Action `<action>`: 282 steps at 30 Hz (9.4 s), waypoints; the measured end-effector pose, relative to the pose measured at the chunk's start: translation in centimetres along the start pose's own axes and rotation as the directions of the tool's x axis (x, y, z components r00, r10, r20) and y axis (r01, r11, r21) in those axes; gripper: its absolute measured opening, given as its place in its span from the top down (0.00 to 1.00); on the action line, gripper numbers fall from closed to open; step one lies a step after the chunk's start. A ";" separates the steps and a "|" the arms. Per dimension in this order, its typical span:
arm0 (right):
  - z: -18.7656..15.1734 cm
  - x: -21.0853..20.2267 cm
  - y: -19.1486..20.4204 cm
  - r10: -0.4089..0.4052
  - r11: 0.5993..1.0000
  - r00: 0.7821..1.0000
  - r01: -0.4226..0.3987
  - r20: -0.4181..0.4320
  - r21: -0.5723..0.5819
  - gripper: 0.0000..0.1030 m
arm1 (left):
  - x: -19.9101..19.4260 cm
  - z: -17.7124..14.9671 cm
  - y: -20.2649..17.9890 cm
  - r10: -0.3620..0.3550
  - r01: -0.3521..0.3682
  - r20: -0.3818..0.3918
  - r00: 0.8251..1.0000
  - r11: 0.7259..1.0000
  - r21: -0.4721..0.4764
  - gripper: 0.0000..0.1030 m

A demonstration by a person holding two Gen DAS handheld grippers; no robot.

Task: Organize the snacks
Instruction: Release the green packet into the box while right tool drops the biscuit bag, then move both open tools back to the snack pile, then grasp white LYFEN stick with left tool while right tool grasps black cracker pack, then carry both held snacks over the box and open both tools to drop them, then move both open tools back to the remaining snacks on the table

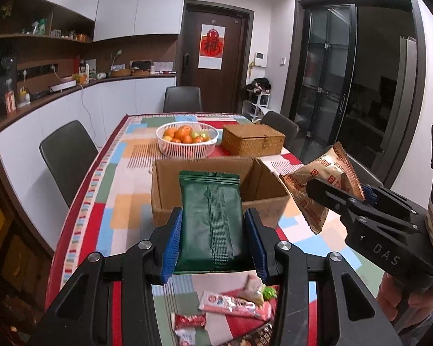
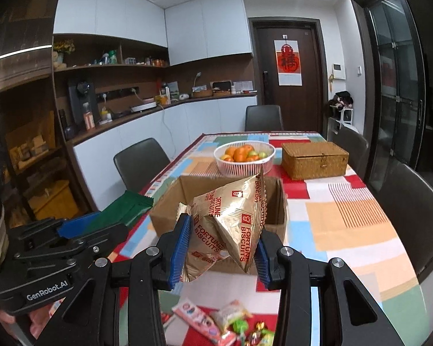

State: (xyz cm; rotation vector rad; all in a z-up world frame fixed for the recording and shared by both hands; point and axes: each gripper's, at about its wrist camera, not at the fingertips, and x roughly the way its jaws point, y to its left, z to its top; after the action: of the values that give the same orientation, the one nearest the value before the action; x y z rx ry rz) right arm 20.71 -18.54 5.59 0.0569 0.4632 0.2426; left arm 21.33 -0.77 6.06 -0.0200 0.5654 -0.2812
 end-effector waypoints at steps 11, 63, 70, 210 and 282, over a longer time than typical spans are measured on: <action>2.9 5.3 -1.6 -0.045 0.998 0.998 0.043 -0.052 -0.034 0.60 | 4.4 3.4 1.1 0.041 -0.041 -0.013 0.999 0.999 0.031 0.58; -4.5 2.0 2.9 0.008 0.985 0.988 -0.034 -0.156 -0.168 0.30 | -1.6 -7.1 1.6 0.137 -0.126 -0.154 0.979 0.989 0.077 0.31; -7.9 1.6 4.8 0.035 0.961 0.966 -0.104 -0.258 -0.257 0.30 | -2.5 -10.9 1.9 0.151 -0.138 -0.230 0.961 0.988 0.071 0.31; -6.6 1.3 2.5 0.119 0.987 0.972 -0.138 -0.204 -0.078 0.51 | -1.7 -6.4 0.4 0.016 -0.013 -0.070 0.997 0.999 0.030 0.83; 0.7 6.9 -2.5 -0.087 0.996 0.991 0.085 -0.098 -0.021 0.32 | 2.8 0.2 1.3 0.098 -0.098 0.000 0.995 0.995 0.036 0.45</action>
State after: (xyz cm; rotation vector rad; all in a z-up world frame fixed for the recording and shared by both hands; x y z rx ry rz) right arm 27.54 -19.26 2.90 0.0086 0.5609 0.1653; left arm 24.06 -0.31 4.63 0.0423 0.5609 -0.1958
